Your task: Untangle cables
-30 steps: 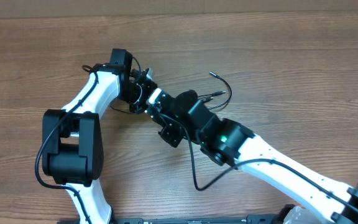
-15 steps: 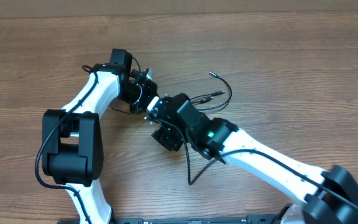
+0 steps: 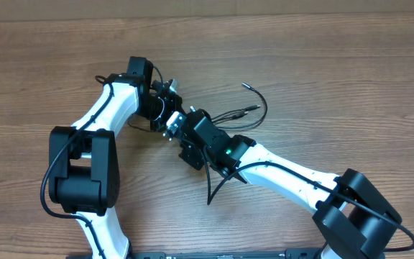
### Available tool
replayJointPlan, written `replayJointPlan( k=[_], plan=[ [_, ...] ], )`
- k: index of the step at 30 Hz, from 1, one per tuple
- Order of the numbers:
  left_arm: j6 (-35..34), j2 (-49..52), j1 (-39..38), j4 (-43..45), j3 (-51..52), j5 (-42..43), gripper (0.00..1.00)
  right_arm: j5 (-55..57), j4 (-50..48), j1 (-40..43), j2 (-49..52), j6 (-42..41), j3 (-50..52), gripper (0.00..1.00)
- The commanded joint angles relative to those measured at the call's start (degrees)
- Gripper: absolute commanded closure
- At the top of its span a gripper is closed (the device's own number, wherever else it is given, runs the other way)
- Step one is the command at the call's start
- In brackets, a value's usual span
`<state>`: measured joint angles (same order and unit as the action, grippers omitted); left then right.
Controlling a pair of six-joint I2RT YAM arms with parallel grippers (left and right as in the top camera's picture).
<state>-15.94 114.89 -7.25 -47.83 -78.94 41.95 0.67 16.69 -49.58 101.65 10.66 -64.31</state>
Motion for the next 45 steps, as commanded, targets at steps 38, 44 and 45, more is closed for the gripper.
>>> replayJointPlan(
  k=[38,44,45],
  plan=[
    [1.5,1.0,0.1,1.7,-1.4,-6.9,0.96,-19.3,4.7,-0.2,-24.7,-3.8,-0.3,0.96],
    [-0.8,1.0,0.1,1.6,-1.4,-9.5,0.96,-12.5,12.1,-0.2,-24.4,-3.8,-0.2,0.96],
    [-0.8,1.0,0.1,1.6,-1.4,-9.3,0.95,-12.8,13.2,-0.2,-24.3,-3.8,-0.2,0.96]
  ],
)
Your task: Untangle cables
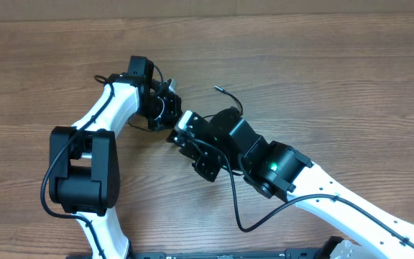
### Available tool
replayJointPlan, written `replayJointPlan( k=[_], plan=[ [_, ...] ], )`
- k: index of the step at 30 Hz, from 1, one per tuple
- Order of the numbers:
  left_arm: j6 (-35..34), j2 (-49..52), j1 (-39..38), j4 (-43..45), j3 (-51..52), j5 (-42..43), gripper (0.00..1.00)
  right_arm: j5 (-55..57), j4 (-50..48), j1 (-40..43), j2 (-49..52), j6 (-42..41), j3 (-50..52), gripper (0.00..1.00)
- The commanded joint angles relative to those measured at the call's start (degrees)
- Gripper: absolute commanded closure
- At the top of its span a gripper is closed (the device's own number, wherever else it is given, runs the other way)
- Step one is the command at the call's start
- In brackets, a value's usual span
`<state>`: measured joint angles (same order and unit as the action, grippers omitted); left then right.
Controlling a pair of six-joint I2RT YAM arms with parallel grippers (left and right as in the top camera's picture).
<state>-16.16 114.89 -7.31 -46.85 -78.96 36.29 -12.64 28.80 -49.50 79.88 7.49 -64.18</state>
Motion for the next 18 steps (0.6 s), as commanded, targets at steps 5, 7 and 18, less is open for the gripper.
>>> replayJointPlan(
  k=[5,7,18],
  plan=[
    [0.3,1.0,0.2,0.1,-1.3,0.5,0.96,-0.3,5.4,-0.3,-0.3,-3.1,-0.1,0.96],
    [2.9,1.0,0.2,-0.2,-1.3,4.3,0.96,-0.3,6.5,-0.3,1.2,-3.1,0.0,0.93],
    [5.5,1.0,0.2,-0.7,-1.3,8.1,0.96,-0.3,4.5,-0.3,9.8,-3.0,0.0,0.25]
  ],
)
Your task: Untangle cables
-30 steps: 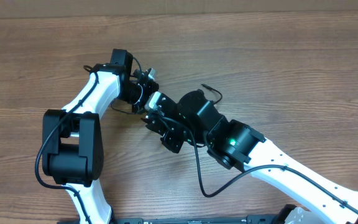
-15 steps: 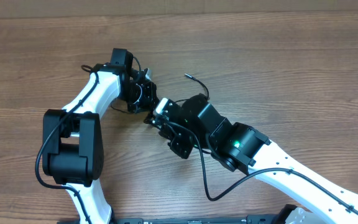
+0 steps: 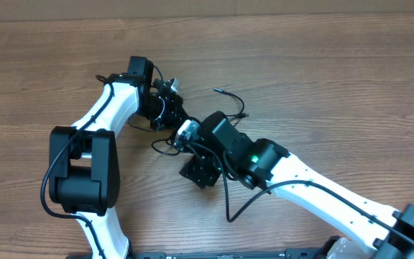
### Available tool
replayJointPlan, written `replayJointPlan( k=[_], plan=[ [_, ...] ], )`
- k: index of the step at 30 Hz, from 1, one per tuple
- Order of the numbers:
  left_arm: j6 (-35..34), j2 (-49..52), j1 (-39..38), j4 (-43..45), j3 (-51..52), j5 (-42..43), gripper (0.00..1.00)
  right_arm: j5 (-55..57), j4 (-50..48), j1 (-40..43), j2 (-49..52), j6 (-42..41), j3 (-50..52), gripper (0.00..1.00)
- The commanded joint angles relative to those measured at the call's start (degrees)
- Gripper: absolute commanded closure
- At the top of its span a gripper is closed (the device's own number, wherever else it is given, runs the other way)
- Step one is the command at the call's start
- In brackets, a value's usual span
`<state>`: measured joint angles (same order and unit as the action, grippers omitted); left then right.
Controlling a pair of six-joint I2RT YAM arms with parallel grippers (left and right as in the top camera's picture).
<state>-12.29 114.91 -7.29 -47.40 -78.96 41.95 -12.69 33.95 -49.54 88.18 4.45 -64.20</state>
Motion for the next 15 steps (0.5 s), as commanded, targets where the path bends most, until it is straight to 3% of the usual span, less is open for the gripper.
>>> replayJointPlan(
  k=[1,8,15],
  plan=[
    [1.6,1.0,0.1,-0.2,-1.3,2.4,0.96,-0.3,-1.1,-0.2,2.0,0.0,0.0,0.21],
    [1.6,1.0,0.1,-0.1,-1.4,-0.3,0.96,-1.1,-8.8,-0.2,3.0,0.0,0.0,0.09],
    [1.6,1.0,0.1,-0.2,-1.3,-0.3,0.95,-2.7,-14.4,-0.2,3.3,0.0,0.0,0.1]
  ],
)
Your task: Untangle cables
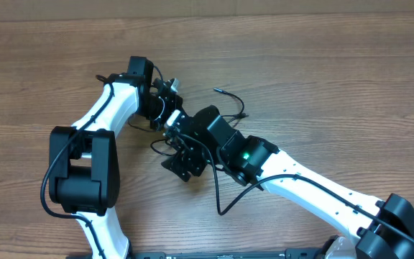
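Observation:
The thin black cables [230,103] lie tangled at mid-table. One loop arcs right of the grippers and ends in a small plug [218,91]. Another short curl [161,147] shows below the left arm's wrist. My left gripper [168,101] points right into the tangle, with its fingers among the strands. My right gripper [174,128] comes in from the lower right and meets the left one tip to tip, just below it. Wrist bodies and strands hide both pairs of fingers, so neither grip is visible.
The wooden table [336,65] runs all around. The left arm's base [81,169] stands at the lower left. The right arm [315,194] crosses the lower right, and its own black lead [218,194] hangs in a loop under the wrist.
My right wrist has shifted a little left and down, and its gripper now sits closer under the left one. The left arm and the plug-tipped loop have stayed put.
At first two plug ends spread far right of the joined grippers. Then my right arm was drawn back and raised, and only one plug-tipped loop showed, closer in. After that the right gripper was back beside the left, and now sits tight against it.

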### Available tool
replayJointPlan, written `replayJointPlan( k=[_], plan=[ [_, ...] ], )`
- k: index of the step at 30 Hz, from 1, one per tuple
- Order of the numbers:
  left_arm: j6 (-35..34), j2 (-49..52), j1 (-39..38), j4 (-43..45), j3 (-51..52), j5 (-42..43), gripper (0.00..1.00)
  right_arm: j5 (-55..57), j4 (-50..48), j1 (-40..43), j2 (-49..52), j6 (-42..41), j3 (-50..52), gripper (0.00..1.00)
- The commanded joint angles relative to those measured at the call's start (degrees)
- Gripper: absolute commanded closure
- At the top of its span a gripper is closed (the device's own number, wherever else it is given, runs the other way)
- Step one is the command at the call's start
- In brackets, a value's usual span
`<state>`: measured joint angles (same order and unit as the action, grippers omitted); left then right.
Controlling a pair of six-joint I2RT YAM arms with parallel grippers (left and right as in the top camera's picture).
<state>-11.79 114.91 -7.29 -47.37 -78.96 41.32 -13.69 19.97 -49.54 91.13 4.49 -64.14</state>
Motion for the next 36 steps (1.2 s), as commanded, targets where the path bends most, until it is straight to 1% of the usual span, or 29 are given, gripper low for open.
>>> replayJointPlan(
  k=[1,5,9,12,15,18,19,20,21,22,24,26,29,32,34,36],
  plan=[
    [1.1,1.0,0.1,-0.2,-1.3,0.8,0.96,-3.3,-0.1,-0.2,0.7,0.0,-0.1,0.11],
    [1.1,1.0,0.1,-0.2,-1.4,3.2,0.96,-9.9,-0.4,-0.3,2.3,0.0,-0.1,0.15],
    [1.1,1.0,0.0,-0.4,-1.4,5.3,0.96,-11.0,-1.6,-0.3,3.2,-0.2,-0.1,0.18],
    [1.2,1.0,-0.5,-0.4,-1.3,5.8,0.96,-14.2,-3.5,-0.3,3.2,-0.3,-0.1,0.19],
    [2.7,1.0,-1.5,0.1,-1.3,5.5,0.96,-20.1,-5.5,-0.3,3.2,-0.3,-0.1,0.28],
    [2.8,1.0,-2.5,1.4,-1.3,1.7,0.96,-24.0,-7.7,-0.3,3.2,-5.9,-0.1,0.36],
    [2.8,1.0,-2.9,1.6,-1.3,0.3,0.96,-24.6,-8.3,-0.3,3.2,-8.6,-0.1,0.42],
    [2.8,1.0,-3.2,1.9,-1.3,-0.7,0.96,-25.3,-8.8,-0.3,3.2,-10.9,-0.1,0.51],
    [2.8,1.0,-3.6,2.2,-1.3,-1.4,0.96,-26.0,-9.0,-0.3,3.2,-12.7,-0.1,0.79],
    [2.8,1.0,-3.8,2.5,-1.3,-1.8,0.95,-26.5,-8.9,-0.3,3.2,-13.7,-0.1,0.88],
    [2.8,1.0,-4.0,3.0,-1.3,-3.1,0.96,-28.5,-8.8,-0.3,3.1,-14.6,-0.1,0.96],
    [3.2,1.0,-4.0,3.3,-1.3,-4.9,0.96,-30.2,-8.8,-0.2,2.7,-14.5,-0.1,0.96],
    [7.9,1.0,-3.7,3.5,-1.3,-5.5,0.96,-31.0,-8.3,-0.2,1.4,-14.5,-0.1,0.96],
    [8.7,1.0,-3.4,3.5,-1.3,-5.5,0.96,-31.0,-6.7,-0.2,-0.7,-13.3,-0.1,0.96],
    [10.7,1.0,-3.3,3.3,-1.3,-4.5,0.96,-31.0,-5.2,-0.2,-2.3,-12.7,-0.1,0.96],
    [14.3,1.0,-3.2,3.1,-1.3,-1.1,0.96,-31.6,-3.2,-0.2,-4.2,-10.5,-0.1,0.96]
  ],
)
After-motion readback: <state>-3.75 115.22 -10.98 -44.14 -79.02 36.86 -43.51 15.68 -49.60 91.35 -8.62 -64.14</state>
